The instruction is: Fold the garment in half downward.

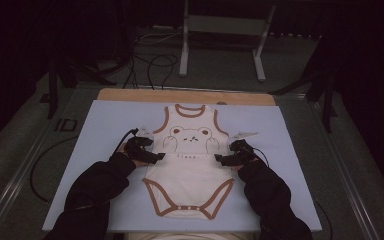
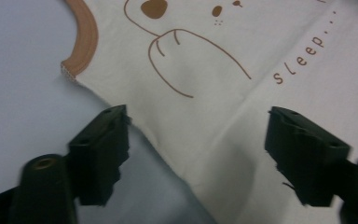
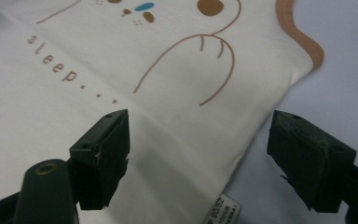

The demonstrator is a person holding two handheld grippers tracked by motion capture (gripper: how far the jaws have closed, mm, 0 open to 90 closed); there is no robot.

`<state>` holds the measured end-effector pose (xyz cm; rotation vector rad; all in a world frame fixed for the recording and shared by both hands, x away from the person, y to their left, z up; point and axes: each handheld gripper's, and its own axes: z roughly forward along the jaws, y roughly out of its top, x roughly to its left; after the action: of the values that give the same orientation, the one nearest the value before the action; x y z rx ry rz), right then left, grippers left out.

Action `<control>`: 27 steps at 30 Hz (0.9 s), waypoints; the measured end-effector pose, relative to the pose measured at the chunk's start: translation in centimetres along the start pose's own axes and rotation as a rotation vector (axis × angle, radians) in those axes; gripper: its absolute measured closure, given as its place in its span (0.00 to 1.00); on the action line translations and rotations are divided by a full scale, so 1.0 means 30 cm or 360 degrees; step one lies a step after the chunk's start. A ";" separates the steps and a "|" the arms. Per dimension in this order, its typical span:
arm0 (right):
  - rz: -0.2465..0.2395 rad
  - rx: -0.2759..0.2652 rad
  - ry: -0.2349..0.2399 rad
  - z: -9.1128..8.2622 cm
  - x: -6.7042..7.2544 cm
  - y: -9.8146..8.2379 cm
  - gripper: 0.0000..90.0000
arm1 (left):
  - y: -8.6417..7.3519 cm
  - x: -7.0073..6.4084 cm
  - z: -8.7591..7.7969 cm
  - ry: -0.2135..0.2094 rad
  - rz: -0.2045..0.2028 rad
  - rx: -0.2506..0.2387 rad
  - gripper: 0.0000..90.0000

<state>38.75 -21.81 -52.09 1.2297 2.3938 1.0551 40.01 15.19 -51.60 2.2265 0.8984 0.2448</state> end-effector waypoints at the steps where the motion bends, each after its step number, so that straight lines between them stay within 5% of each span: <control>1: -0.0002 0.0009 -0.0008 0.003 -0.001 -0.001 0.25 | 0.001 0.002 0.002 0.0008 -0.0014 0.0001 0.30; 9: -0.0095 0.0049 -0.0103 0.015 0.022 0.001 0.35 | 0.000 -0.007 0.017 0.0088 0.0025 0.0051 0.47; 23: -0.0168 0.0045 -0.0058 0.014 0.037 0.011 0.69 | 0.010 -0.011 0.019 0.0114 -0.0099 0.0038 0.83; 27: -0.0174 0.0044 -0.0056 0.018 0.048 0.015 0.80 | 0.007 -0.011 0.021 0.0102 -0.0086 0.0023 0.91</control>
<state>38.42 -20.24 -52.01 1.1027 2.4261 0.9638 40.15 14.53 -51.89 2.2149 0.9958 0.2865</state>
